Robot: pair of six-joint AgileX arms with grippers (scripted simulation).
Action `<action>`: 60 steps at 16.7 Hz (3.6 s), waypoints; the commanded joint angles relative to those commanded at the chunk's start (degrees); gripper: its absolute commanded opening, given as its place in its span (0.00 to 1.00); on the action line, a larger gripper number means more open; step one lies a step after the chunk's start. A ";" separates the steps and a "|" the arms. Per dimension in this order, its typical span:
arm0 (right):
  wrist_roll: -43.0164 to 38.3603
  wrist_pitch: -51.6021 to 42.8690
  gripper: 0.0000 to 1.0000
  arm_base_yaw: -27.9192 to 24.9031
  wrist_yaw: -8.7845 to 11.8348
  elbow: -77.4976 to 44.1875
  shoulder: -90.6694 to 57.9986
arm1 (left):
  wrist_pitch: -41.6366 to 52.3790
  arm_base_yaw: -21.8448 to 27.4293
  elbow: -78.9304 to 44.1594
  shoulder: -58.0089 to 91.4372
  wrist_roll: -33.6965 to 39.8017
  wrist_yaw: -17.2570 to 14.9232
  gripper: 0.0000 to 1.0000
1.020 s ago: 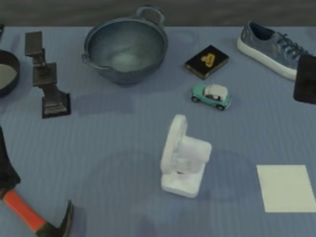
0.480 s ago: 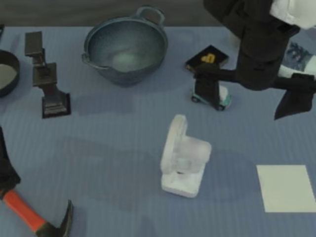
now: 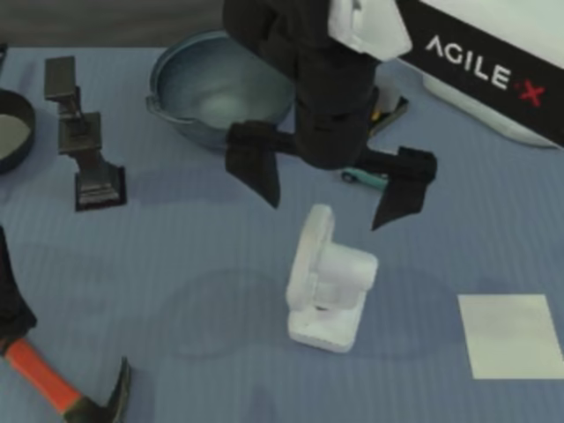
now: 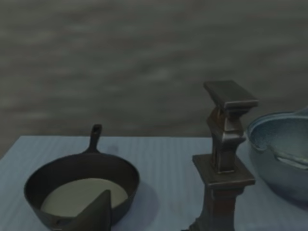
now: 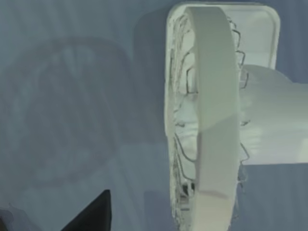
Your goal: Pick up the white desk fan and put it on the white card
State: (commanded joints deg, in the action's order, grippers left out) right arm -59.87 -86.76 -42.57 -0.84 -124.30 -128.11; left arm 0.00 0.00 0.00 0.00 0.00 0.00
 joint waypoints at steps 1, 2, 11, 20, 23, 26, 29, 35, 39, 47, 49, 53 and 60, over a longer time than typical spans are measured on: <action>-0.74 -0.28 1.00 -0.55 0.35 -1.40 -0.80 | 0.00 0.00 0.00 0.00 0.00 0.00 1.00; -1.18 -0.44 1.00 -0.87 0.56 -2.25 -1.28 | 0.00 0.00 0.00 0.00 0.00 0.00 1.00; -1.28 1.52 1.00 -0.89 0.67 -0.33 -1.16 | 0.00 0.00 0.00 0.00 0.00 0.00 1.00; -1.50 11.70 1.00 -1.14 0.68 10.80 -0.24 | 0.00 0.00 0.00 0.00 0.00 0.00 1.00; -1.50 11.70 0.92 -1.14 0.68 10.80 -0.24 | 0.00 0.00 0.00 0.00 0.00 0.00 1.00; -1.50 11.70 0.70 -1.14 0.68 10.80 -0.24 | 0.00 0.00 0.00 0.00 0.00 0.00 1.00; -1.50 11.70 0.47 -1.14 0.68 10.80 -0.24 | 0.00 0.00 0.00 0.00 0.00 0.00 1.00; -1.50 11.70 0.02 -1.14 0.68 10.80 -0.24 | 0.00 0.00 0.00 0.00 0.00 0.00 1.00; -1.50 11.70 0.00 -1.14 0.68 10.80 -0.24 | 0.00 0.00 0.00 0.00 0.00 0.00 1.00; -1.55 9.32 0.00 -1.18 0.62 8.54 -0.33 | 0.00 0.00 0.00 0.00 0.00 0.00 1.00; -1.65 5.67 0.00 -1.27 0.59 4.15 -0.76 | 0.00 0.00 0.00 0.00 0.00 0.00 1.00; -1.48 -0.41 0.00 -1.46 0.64 -2.48 -1.25 | 0.00 0.00 0.00 0.00 0.00 0.00 1.00; 0.14 -0.73 0.00 -0.87 0.95 -1.65 -0.57 | 0.00 0.00 0.00 0.00 0.00 0.00 1.00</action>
State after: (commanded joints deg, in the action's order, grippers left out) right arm -59.74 -87.48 -43.45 0.11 -125.95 -128.68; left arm 0.00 0.00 0.00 0.00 0.00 0.00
